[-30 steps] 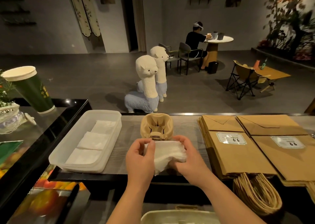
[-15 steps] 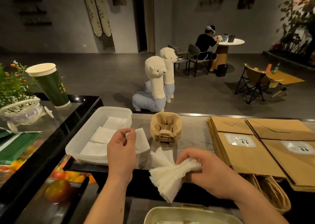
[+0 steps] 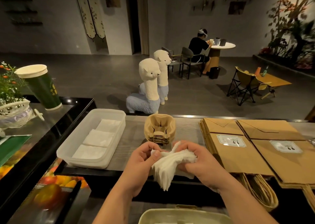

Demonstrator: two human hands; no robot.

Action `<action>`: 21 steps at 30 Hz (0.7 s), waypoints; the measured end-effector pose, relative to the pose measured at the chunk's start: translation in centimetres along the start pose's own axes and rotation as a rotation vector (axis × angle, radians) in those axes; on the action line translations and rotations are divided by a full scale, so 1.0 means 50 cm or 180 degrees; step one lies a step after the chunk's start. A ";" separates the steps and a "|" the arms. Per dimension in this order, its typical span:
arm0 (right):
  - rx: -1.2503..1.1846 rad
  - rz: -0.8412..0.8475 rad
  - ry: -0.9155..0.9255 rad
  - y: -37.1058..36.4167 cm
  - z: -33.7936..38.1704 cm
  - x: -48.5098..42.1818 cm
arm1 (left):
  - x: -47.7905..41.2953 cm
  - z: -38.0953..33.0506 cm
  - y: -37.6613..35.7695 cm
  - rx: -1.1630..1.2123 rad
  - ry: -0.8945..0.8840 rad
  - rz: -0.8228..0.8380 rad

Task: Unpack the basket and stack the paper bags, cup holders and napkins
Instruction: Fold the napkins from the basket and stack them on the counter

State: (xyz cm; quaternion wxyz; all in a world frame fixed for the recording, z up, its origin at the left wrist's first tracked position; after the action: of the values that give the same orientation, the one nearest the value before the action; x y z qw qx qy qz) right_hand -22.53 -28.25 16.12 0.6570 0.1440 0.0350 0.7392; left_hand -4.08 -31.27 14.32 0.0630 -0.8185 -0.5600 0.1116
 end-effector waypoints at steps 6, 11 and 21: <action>0.0023 -0.0409 -0.0291 0.001 -0.034 -0.049 | -0.027 0.007 0.013 -0.0606 -0.0208 -0.0291; -0.0105 -0.0563 -0.0153 -0.018 -0.069 -0.071 | -0.022 0.052 0.003 -0.1100 -0.0218 0.0096; -0.0639 -0.0481 -0.0008 -0.012 -0.074 -0.083 | -0.048 0.062 -0.033 -0.1450 -0.0388 -0.0067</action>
State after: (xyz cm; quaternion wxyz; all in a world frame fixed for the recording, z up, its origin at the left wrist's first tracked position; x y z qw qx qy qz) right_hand -22.51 -31.72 11.75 0.7220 0.0754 -0.0292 0.6871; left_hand -7.19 -32.99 11.98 -0.1561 -0.7975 -0.5819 0.0310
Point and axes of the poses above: each hand's wrist, its own x-axis away from the middle knuckle, its own y-axis out of the back of the hand, z = x × y, the point moved 4 cm from there along -x, towards the middle knuckle, and after that the axes turned 9 degrees about -y, right-handed, at the moved point
